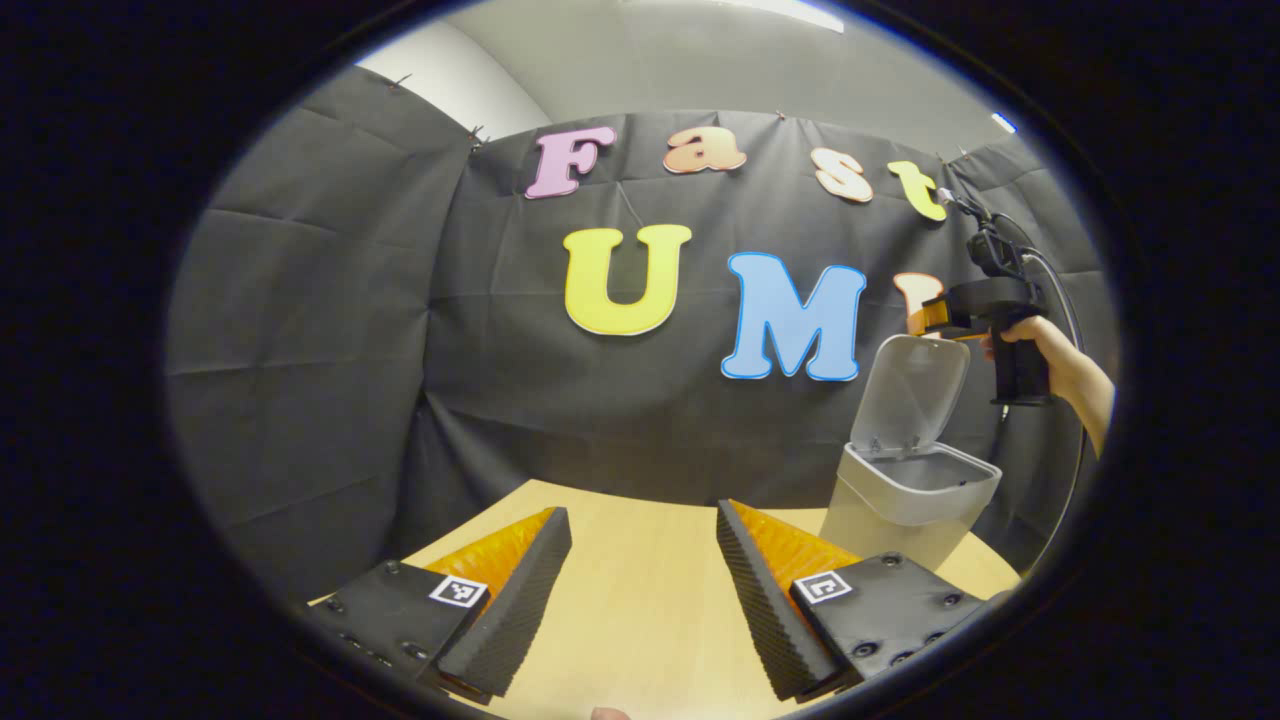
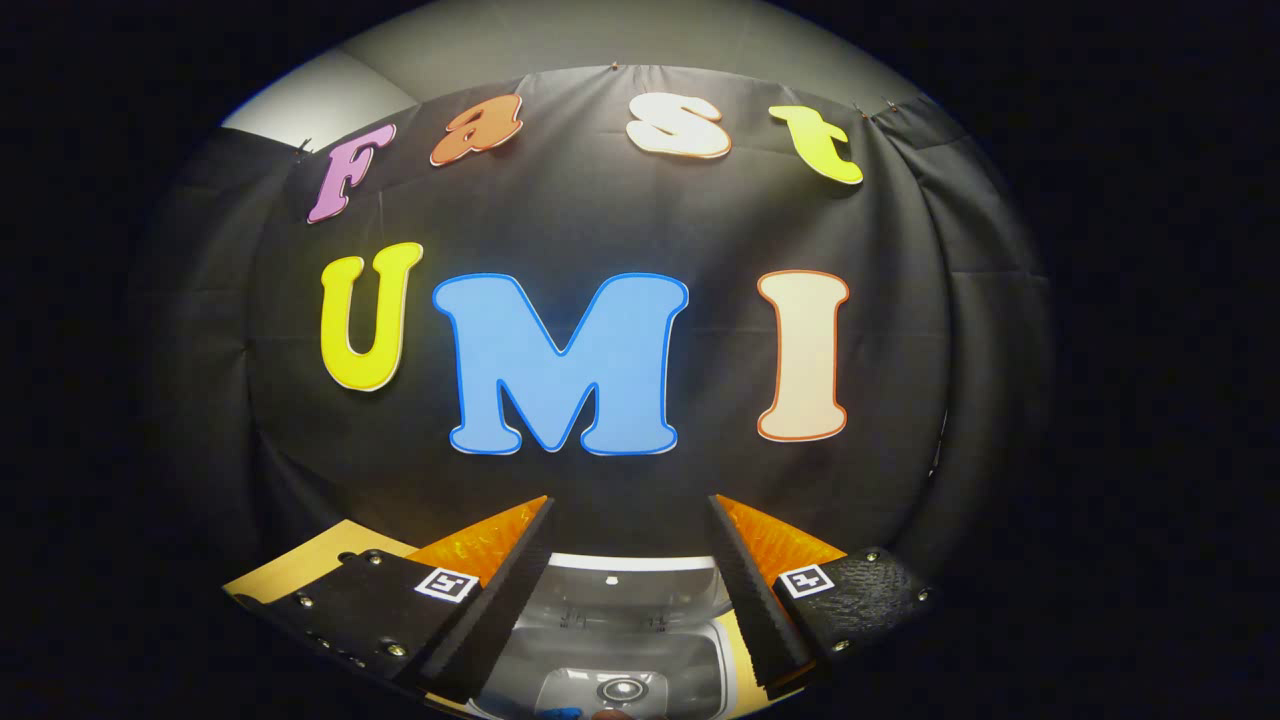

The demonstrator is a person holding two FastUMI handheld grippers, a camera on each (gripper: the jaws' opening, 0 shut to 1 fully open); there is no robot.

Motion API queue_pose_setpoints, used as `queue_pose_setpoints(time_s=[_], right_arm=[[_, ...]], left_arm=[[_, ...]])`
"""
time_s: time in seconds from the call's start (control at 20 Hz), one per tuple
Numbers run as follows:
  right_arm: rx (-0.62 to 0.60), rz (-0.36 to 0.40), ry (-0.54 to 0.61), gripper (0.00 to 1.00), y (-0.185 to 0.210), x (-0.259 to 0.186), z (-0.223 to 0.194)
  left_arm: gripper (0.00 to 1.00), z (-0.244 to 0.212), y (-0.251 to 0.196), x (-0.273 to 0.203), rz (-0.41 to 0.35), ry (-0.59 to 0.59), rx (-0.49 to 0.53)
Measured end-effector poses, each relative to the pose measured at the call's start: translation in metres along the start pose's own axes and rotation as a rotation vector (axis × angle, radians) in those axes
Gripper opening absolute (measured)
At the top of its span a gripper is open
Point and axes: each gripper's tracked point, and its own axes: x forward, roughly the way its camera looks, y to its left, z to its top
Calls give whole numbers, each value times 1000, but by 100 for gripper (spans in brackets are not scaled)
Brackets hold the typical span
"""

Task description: Press the lid of the desktop garbage bin to open it, pick up the crumpled paper on the desktop and throw it into the bin, then pick up the pop can on the desktop and drop it into the bin, and finally close the garbage bin lid.

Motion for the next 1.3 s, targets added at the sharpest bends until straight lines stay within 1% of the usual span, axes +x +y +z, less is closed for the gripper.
queue_pose_setpoints(time_s=[0.25, 0.35, 0.7, 0.95, 1.1, 1.3], right_arm=[[-39, 5, 68, 94, 4, -33, -27], [-37, 10, 105, 94, 6, -44, -42], [-3, 34, 263, 94, 14, -69, -114], [16, 23, 301, 94, 17, -78, -148], [52, 38, 339, 94, 22, -79, -168], [18, 30, 340, 95, 24, -80, -176]], left_arm=[[96, -3, -22, 2, -48, -8, 28], [96, -5, -29, 5, -65, -7, 27], [96, -9, -43, 9, -106, -6, 25], [96, -13, -51, 10, -126, 2, 22], [96, -17, -53, 11, -133, 10, 20], [96, -20, -58, 15, -149, 19, 16]])
